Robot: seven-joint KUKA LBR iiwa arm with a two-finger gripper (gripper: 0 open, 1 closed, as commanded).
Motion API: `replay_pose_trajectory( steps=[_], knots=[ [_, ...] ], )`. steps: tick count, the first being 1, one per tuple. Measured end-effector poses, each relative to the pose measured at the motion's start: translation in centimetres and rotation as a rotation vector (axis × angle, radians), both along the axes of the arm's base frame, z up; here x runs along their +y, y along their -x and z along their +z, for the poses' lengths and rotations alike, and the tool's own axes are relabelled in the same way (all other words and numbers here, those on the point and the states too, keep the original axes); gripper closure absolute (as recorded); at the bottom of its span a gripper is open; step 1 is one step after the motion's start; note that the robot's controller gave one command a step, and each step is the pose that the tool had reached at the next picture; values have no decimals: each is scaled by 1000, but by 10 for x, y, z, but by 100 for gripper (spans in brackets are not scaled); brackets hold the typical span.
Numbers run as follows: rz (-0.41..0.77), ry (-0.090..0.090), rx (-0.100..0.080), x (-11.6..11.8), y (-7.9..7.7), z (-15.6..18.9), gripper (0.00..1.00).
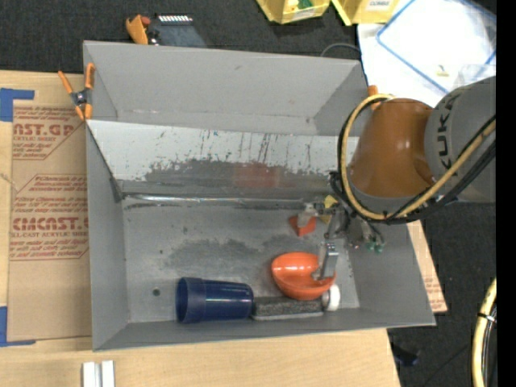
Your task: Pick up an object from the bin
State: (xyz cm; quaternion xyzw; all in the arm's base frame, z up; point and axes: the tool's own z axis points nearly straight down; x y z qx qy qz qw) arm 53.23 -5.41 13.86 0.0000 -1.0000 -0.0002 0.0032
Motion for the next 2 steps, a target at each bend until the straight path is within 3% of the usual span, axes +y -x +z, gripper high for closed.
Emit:
replay_pose_trajectory(
  steps=[1,2],
  knots=[
    [1,1,-8,0,-2,4,0],
    [-3,0,-22,-12,17,-64,0]
  ],
)
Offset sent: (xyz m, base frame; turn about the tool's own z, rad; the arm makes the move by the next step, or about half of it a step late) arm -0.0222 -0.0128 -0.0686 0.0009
